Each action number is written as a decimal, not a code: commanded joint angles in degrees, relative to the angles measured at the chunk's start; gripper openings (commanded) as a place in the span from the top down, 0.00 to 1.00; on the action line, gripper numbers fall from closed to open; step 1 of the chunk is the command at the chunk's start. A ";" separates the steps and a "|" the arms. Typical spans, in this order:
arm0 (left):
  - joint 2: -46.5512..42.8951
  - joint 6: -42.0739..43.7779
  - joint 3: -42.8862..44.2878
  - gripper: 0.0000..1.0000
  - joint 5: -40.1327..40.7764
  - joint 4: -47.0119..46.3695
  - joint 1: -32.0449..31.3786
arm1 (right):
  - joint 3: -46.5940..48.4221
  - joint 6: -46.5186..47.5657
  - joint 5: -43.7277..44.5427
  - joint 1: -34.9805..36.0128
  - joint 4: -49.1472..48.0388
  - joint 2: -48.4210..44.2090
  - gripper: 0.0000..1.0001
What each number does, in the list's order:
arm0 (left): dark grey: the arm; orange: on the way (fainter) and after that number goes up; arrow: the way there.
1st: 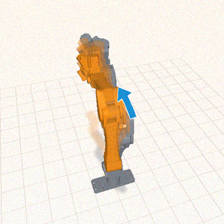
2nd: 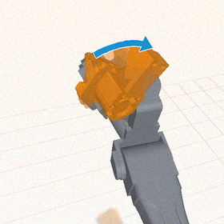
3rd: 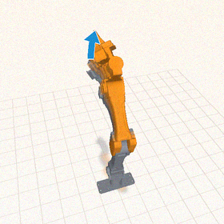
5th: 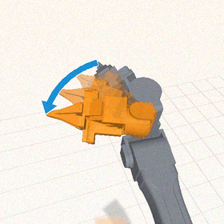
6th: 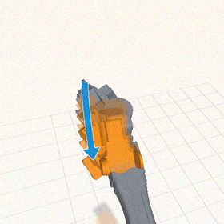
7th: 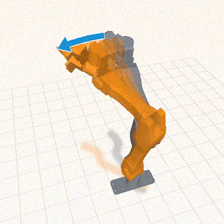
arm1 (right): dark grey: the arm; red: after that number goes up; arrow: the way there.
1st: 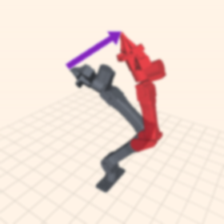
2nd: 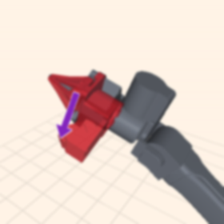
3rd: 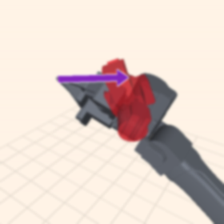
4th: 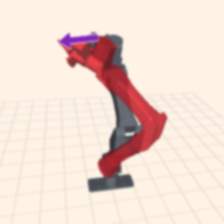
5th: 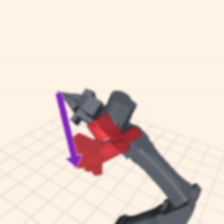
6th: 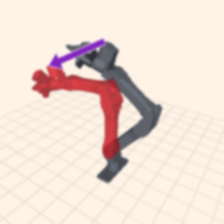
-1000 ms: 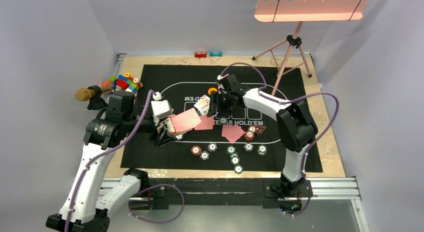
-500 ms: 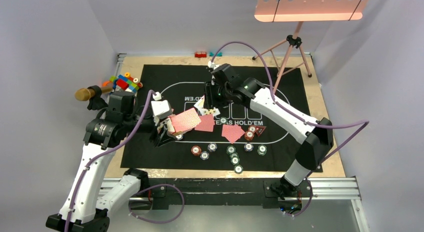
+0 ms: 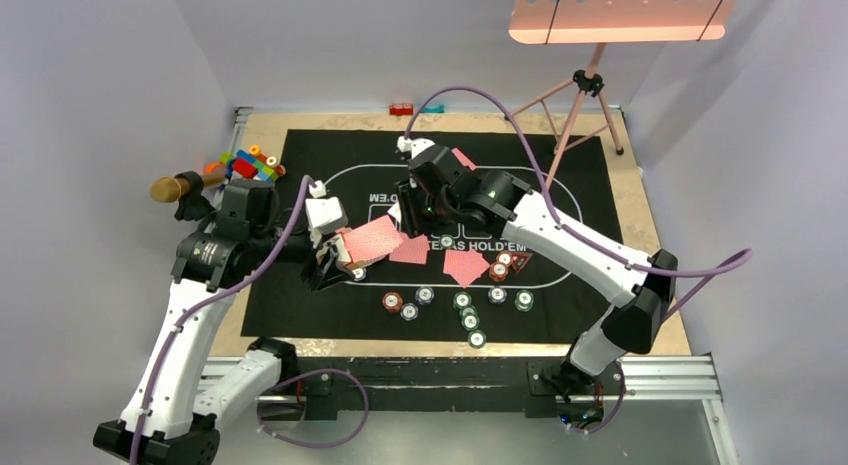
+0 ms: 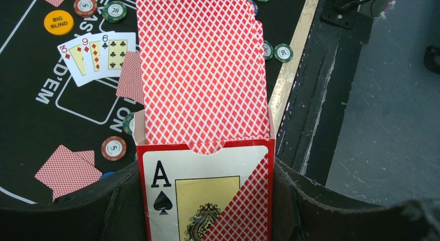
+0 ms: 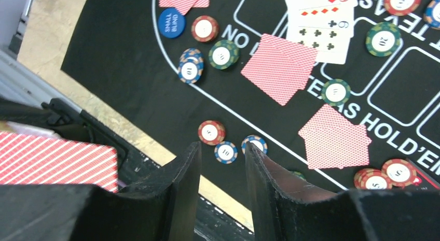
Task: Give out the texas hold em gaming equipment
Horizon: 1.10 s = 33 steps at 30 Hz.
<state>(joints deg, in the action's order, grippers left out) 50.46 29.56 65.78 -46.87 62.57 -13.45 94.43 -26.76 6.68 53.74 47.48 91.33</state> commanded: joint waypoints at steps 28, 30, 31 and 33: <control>2.88 1.82 -0.52 0.99 -3.97 -2.35 0.18 | 7.62 2.55 -6.41 10.68 -9.86 2.99 0.81; 2.98 2.05 -0.42 0.98 -3.70 -2.35 0.18 | 7.78 2.68 -6.55 10.92 -10.05 3.38 0.82; 3.09 2.20 -0.39 0.97 -3.60 -2.36 0.18 | 7.89 2.69 -6.56 11.04 -10.08 3.48 0.82; 3.24 2.36 -0.24 0.96 -3.54 -2.46 0.19 | 8.20 2.82 -6.11 11.13 -9.31 3.82 0.83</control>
<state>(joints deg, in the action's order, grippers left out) 53.54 30.26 64.88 -47.16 63.68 -13.19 99.70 -24.36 3.25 63.66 41.69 94.50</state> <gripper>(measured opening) 0.701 0.177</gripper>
